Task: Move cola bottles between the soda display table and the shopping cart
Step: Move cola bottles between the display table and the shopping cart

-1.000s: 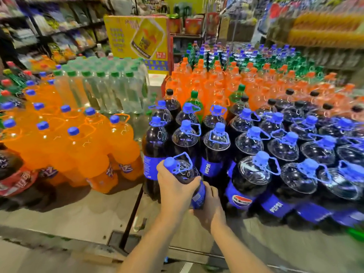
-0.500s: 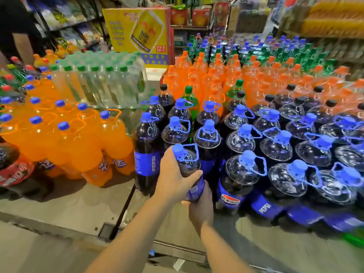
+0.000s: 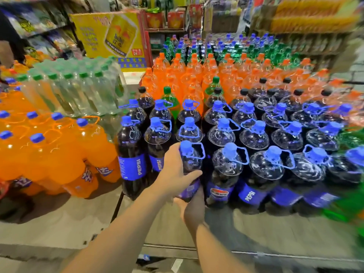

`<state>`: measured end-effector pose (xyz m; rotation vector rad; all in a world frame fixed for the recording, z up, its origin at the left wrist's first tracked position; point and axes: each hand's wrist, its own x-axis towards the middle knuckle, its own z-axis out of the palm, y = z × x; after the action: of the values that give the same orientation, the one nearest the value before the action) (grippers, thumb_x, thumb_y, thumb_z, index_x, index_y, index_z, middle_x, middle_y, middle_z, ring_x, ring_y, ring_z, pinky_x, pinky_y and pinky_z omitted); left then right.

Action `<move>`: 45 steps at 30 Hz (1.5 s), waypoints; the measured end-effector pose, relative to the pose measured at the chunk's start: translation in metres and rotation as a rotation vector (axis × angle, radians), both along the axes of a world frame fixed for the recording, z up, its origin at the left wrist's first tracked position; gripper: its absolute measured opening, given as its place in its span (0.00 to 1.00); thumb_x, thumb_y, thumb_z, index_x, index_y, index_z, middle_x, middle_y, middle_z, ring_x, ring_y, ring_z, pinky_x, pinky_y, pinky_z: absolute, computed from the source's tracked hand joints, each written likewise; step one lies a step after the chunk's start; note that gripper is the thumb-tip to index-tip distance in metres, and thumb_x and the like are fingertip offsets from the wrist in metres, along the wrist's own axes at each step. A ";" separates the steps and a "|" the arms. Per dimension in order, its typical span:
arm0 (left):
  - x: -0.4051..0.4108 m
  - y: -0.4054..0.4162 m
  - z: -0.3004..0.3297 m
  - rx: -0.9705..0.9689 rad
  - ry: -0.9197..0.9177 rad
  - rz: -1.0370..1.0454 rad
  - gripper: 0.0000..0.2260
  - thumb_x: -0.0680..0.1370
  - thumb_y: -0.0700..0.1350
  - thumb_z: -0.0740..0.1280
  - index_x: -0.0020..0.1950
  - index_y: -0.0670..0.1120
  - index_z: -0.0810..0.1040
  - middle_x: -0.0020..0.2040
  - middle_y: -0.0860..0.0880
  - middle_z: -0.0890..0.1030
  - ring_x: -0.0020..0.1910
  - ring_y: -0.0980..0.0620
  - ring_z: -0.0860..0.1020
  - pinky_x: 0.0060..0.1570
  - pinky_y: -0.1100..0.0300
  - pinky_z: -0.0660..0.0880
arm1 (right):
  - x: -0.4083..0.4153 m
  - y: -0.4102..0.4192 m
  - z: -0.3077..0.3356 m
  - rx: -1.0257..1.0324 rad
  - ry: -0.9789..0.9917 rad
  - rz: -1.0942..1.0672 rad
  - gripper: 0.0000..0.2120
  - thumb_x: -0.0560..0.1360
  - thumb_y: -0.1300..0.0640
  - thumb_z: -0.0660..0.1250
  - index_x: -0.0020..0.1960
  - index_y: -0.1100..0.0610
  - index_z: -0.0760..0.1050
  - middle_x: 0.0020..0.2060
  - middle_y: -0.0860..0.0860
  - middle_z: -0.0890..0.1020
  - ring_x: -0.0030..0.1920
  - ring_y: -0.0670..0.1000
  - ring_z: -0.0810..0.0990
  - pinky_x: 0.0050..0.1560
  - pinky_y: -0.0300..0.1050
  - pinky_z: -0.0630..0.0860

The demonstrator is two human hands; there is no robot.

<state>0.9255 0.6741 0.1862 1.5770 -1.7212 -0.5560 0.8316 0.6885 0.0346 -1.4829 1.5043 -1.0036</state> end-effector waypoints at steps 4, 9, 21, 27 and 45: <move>0.005 -0.005 0.004 0.005 -0.048 -0.036 0.45 0.71 0.54 0.82 0.79 0.39 0.62 0.69 0.46 0.67 0.69 0.52 0.66 0.70 0.61 0.62 | -0.004 0.006 0.017 0.236 0.011 -0.087 0.49 0.66 0.61 0.82 0.79 0.51 0.60 0.66 0.43 0.76 0.66 0.45 0.75 0.66 0.41 0.69; 0.012 -0.017 -0.003 0.037 -0.086 -0.056 0.44 0.68 0.64 0.78 0.77 0.49 0.65 0.68 0.47 0.72 0.70 0.45 0.73 0.71 0.44 0.73 | -0.011 0.011 0.043 0.360 0.153 -0.073 0.44 0.66 0.48 0.83 0.75 0.53 0.65 0.67 0.50 0.77 0.68 0.55 0.76 0.66 0.45 0.71; 0.013 -0.015 0.022 0.129 -0.414 -0.182 0.44 0.77 0.62 0.74 0.80 0.39 0.57 0.74 0.41 0.63 0.75 0.40 0.63 0.75 0.51 0.61 | -0.099 0.079 0.086 0.303 0.725 -0.107 0.47 0.69 0.32 0.73 0.79 0.51 0.61 0.75 0.51 0.69 0.76 0.55 0.65 0.75 0.55 0.66; 0.014 -0.005 0.039 0.205 -0.513 -0.203 0.49 0.79 0.64 0.70 0.83 0.36 0.48 0.80 0.38 0.57 0.78 0.39 0.61 0.77 0.50 0.62 | -0.134 0.104 0.109 0.308 0.772 -0.166 0.53 0.68 0.28 0.72 0.83 0.50 0.54 0.81 0.49 0.60 0.81 0.52 0.55 0.78 0.53 0.62; -0.123 0.046 0.086 -0.075 -0.847 -0.354 0.40 0.73 0.72 0.69 0.79 0.54 0.65 0.77 0.48 0.65 0.79 0.44 0.61 0.79 0.40 0.55 | -0.297 0.155 0.167 0.235 0.844 -0.235 0.56 0.67 0.26 0.71 0.84 0.51 0.52 0.82 0.50 0.58 0.82 0.54 0.53 0.78 0.53 0.60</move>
<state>0.8029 0.7202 0.2727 1.5645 -2.6383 0.0595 0.5345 0.8439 0.2011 -1.6666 2.3302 -0.2738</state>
